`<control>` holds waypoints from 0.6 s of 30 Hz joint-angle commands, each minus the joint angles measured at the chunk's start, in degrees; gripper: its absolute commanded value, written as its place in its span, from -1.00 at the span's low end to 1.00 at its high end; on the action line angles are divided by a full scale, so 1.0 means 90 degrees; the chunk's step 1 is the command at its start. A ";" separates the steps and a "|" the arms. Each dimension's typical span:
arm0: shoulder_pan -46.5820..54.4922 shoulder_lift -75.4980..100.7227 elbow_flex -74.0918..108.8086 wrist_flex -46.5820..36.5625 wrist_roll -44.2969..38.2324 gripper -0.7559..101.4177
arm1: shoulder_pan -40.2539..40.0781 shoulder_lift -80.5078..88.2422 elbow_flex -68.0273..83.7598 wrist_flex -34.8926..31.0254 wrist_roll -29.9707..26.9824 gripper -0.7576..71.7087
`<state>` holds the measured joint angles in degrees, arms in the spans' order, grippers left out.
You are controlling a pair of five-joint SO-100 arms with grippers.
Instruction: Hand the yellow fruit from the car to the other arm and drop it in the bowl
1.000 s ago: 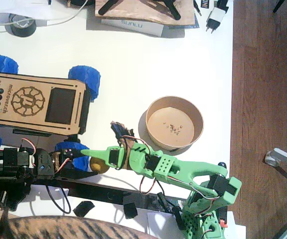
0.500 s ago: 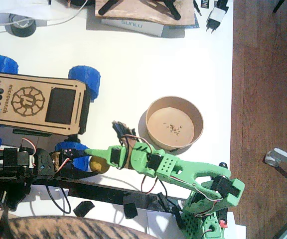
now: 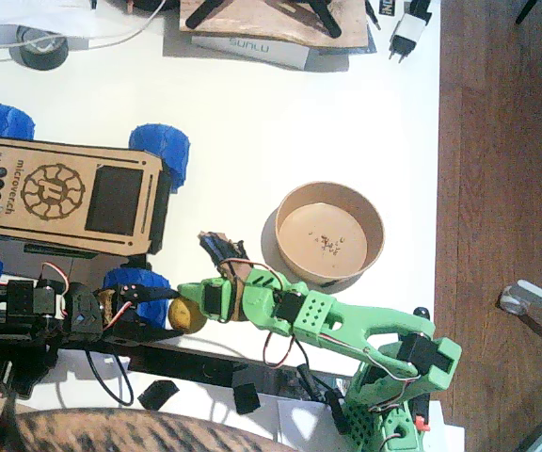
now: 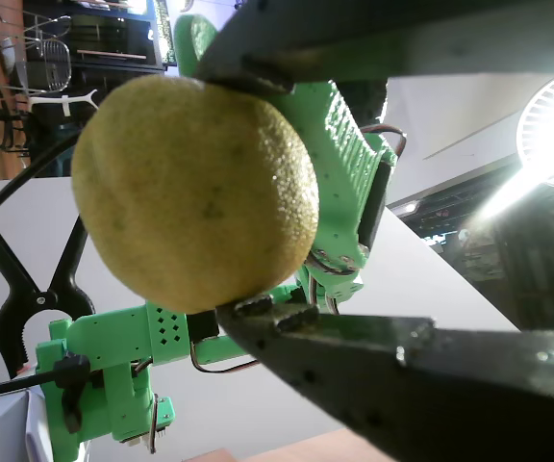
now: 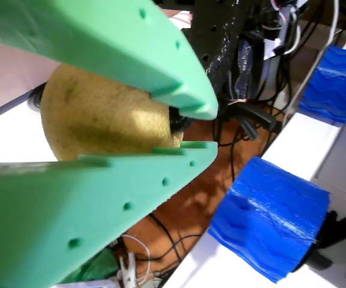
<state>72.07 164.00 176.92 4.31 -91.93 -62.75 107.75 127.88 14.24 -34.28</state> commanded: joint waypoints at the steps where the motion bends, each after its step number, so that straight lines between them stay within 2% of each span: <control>1: -0.0059 0.0098 -0.0088 -0.0049 -0.0029 -0.98 | -0.0527 0.0029 -0.0098 0.0146 0.0049 -0.80; 4: -0.0059 0.0098 -0.0088 -0.0039 -0.0029 -0.98 | -0.0508 0.0049 -0.0098 0.0244 0.0488 -0.50; 8: -0.0059 0.0098 -0.0088 -0.0029 -0.0029 -0.98 | -0.0518 0.0342 0.0078 0.0283 0.0830 -0.32; 18: -0.0059 0.0098 -0.0088 0.0029 -0.0029 -0.98 | -0.0547 0.1465 0.0654 0.0742 0.0977 -0.27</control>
<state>72.16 164.09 176.92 4.75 -91.76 -63.46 118.39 132.89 18.98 -26.81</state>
